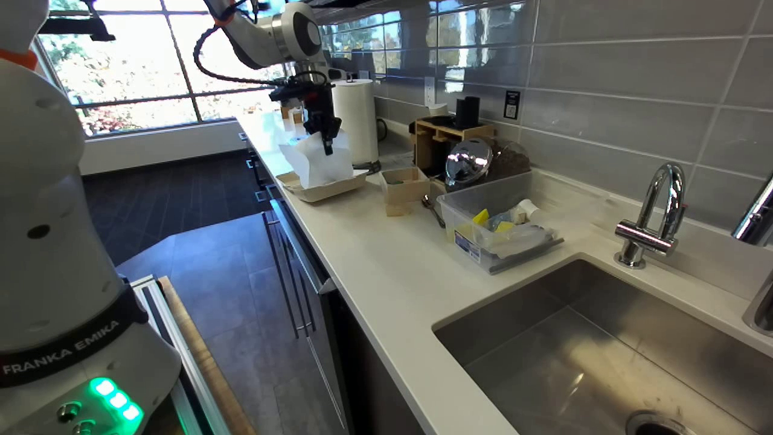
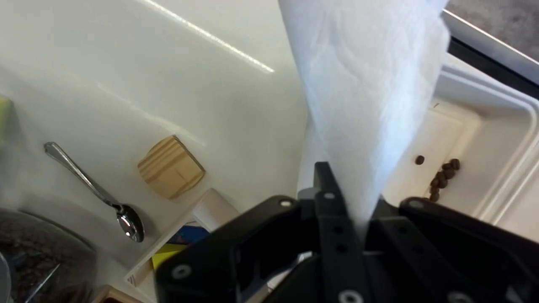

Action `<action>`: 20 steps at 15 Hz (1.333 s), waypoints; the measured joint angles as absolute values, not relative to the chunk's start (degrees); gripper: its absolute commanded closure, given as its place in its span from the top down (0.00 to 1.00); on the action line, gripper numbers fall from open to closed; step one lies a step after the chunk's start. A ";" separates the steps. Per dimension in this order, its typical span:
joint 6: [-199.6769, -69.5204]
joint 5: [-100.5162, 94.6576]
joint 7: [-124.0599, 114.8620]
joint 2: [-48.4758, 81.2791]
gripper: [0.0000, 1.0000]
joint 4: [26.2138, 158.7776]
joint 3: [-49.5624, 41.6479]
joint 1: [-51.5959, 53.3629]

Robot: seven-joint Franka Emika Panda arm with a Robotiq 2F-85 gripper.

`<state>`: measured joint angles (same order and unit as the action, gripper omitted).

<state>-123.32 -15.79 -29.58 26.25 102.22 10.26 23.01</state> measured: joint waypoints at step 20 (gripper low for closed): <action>-126.09 -13.66 -24.42 34.41 0.00 88.91 10.42 26.15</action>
